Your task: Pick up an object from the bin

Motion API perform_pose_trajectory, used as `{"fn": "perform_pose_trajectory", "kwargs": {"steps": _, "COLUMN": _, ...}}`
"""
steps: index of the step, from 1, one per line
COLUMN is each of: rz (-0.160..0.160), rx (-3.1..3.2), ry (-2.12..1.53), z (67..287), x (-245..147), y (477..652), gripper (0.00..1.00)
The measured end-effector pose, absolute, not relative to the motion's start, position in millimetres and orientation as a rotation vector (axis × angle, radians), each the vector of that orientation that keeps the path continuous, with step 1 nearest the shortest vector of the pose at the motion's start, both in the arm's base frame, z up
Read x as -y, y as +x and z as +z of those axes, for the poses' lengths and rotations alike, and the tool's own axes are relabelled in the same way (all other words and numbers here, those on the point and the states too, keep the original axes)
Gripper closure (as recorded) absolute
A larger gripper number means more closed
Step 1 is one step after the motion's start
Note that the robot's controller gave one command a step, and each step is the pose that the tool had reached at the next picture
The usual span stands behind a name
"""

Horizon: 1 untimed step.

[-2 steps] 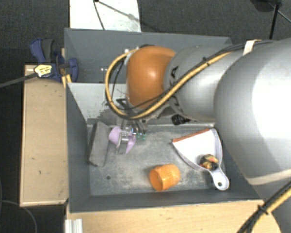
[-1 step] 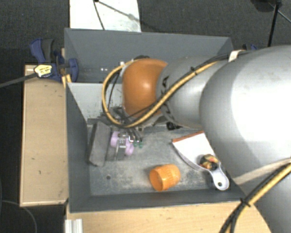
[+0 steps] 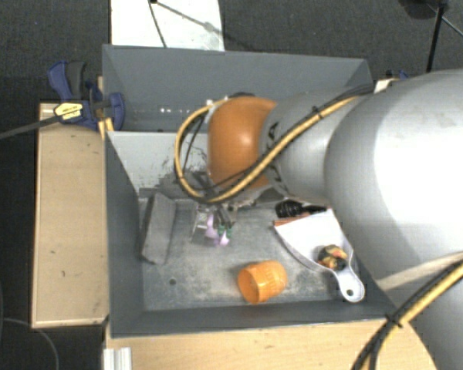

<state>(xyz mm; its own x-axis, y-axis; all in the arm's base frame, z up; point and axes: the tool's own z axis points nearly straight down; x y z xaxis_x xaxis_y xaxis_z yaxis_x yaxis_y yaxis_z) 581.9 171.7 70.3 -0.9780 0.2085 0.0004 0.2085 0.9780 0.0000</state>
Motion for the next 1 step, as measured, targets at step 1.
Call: {"fn": "perform_pose_trajectory", "kwargs": {"steps": 1, "rz": -0.001, "rx": 3.124, "ry": -0.33, "z": 70.4, "x": -171.9, "y": 581.9, "gripper": 1.0}}
